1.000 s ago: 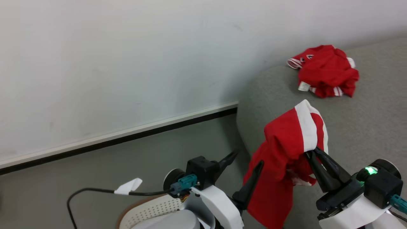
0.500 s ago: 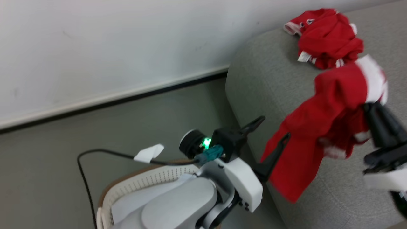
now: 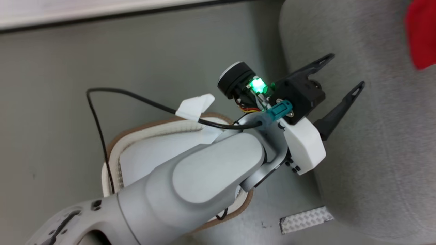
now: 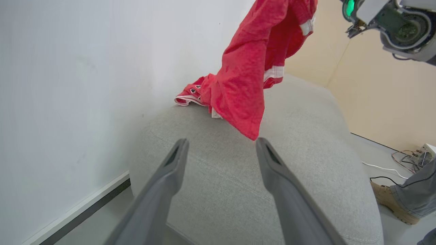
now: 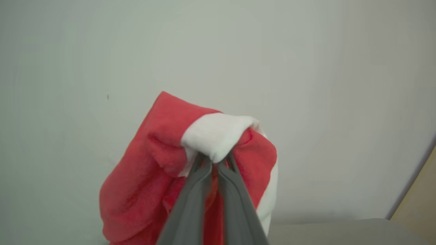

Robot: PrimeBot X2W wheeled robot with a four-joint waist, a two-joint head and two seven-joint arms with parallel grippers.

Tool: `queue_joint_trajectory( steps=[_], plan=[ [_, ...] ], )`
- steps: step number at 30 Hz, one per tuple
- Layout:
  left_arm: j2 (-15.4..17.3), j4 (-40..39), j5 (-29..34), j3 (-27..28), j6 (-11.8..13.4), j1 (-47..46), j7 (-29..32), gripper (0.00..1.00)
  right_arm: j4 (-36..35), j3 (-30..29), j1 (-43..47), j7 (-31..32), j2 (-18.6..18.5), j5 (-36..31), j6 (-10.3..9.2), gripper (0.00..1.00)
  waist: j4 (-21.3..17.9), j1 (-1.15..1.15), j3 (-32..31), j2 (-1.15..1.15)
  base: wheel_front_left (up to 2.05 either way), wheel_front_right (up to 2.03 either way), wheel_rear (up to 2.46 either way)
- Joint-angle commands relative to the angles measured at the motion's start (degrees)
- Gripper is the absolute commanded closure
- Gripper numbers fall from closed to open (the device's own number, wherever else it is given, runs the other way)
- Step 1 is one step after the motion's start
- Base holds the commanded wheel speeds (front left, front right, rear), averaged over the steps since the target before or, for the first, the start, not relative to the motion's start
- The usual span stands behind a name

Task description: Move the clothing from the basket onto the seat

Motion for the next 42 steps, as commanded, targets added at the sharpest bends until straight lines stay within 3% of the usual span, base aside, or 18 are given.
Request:
queue_joint_trajectory(
  steps=[1,6,11,14,15,17,22,28,37,42],
  plan=[
    [-0.4,0.5,0.6,-0.2,0.1,-1.3,-0.4,0.00,2.9,-1.0,-2.6,0.0,-1.2,0.9,-0.13,1.00,4.7,-0.02,6.7,0.00,0.00,0.00,0.00],
    [-1.4,0.7,0.6,-1.3,-0.3,-3.2,-0.6,0.00,16.2,-4.7,-9.6,0.0,-3.2,3.1,-0.13,1.00,7.2,-0.02,10.5,0.00,0.00,0.00,0.00],
    [-1.7,0.8,0.5,-2.2,0.5,-4.1,-0.9,0.00,28.2,-8.0,-14.0,0.0,-0.6,-0.3,-0.13,1.00,9.0,-0.02,12.9,0.00,0.00,0.00,0.00],
    [-1.7,1.1,0.7,-2.7,1.0,-4.6,-0.9,0.00,31.9,-11.0,-15.3,0.0,2.3,-2.9,-0.13,1.00,9.2,-0.02,13.8,0.00,0.00,0.00,0.00],
    [-1.7,1.2,0.8,-2.9,1.1,-4.7,-0.8,0.00,32.5,-11.9,-15.2,0.0,3.5,-3.7,-0.13,0.92,9.2,-0.02,13.9,0.00,0.00,0.00,0.00],
    [-1.7,1.7,1.0,-3.2,1.3,-4.8,-0.8,0.00,32.9,-12.8,-14.3,0.0,5.1,-5.5,-0.13,0.00,9.0,-0.02,13.9,0.00,0.00,0.00,0.00],
    [-1.4,2.6,0.4,-2.9,1.6,-4.2,-1.6,0.00,30.3,-14.2,-10.3,0.0,8.2,-8.8,-0.13,0.00,7.7,-0.02,12.2,0.00,0.00,0.00,0.00],
    [-0.8,3.6,-1.5,-2.1,1.1,-1.8,-4.2,0.00,21.1,-14.6,-1.5,0.0,10.9,-12.3,-0.13,0.00,6.5,-0.02,7.3,0.00,0.00,0.00,0.00],
    [2.3,5.2,-6.2,0.8,1.8,7.7,-9.7,0.00,1.5,-12.1,17.6,0.0,18.9,-17.4,-0.13,0.00,6.4,-0.02,-6.4,0.00,0.00,0.00,0.00],
    [4.5,4.8,-8.9,2.8,3.4,16.3,-11.2,0.00,-5.5,-11.4,28.2,0.0,22.3,-21.9,-0.13,0.00,8.8,-0.02,-15.3,0.00,0.00,0.00,0.00]
  ],
)
